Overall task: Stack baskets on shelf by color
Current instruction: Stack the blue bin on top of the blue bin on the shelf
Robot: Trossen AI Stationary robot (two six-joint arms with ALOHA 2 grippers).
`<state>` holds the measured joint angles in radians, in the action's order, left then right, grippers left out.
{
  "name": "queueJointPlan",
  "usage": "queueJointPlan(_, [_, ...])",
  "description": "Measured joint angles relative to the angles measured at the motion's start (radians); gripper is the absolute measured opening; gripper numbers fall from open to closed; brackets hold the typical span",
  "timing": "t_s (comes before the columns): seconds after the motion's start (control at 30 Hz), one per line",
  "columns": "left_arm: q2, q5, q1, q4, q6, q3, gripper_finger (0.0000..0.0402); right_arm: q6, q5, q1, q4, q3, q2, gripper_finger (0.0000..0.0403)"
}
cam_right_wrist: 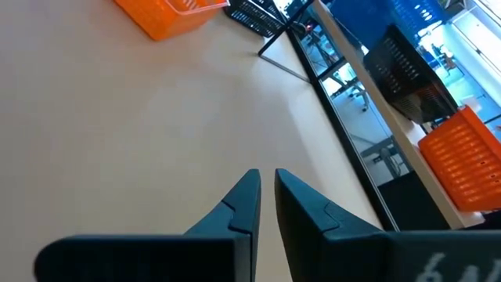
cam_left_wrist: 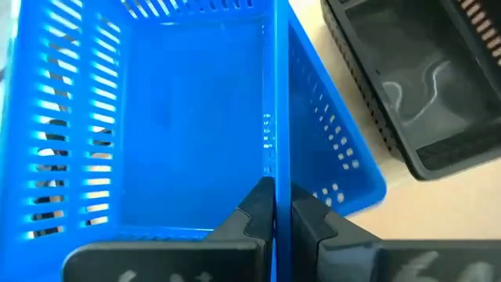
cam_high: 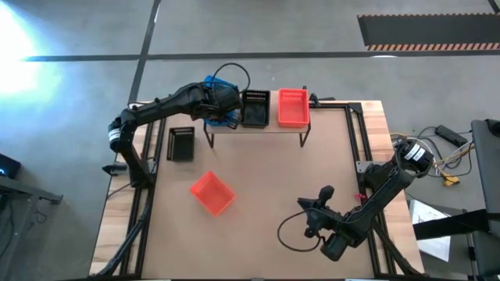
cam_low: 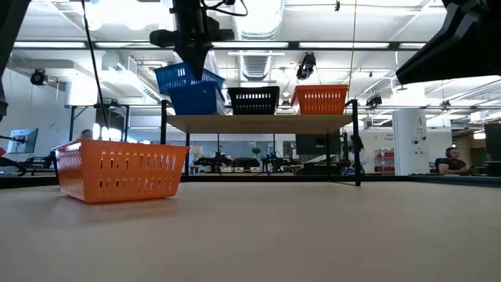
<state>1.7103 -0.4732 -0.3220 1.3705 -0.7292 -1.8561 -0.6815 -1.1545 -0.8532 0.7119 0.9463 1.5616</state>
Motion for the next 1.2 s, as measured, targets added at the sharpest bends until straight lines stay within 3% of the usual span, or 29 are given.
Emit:
queueJointPlan(0.9, [0.004,0.101,-0.013,-0.189,0.023,-0.019,0.0004,0.000,0.000,-0.007,-0.013,0.000,0.000,0.0033])
queueJointPlan(1.2, [0.004,0.120,-0.013,-0.197,0.030,-0.019,0.0091,0.000,0.000,-0.008,-0.014,0.000,0.000,0.0033])
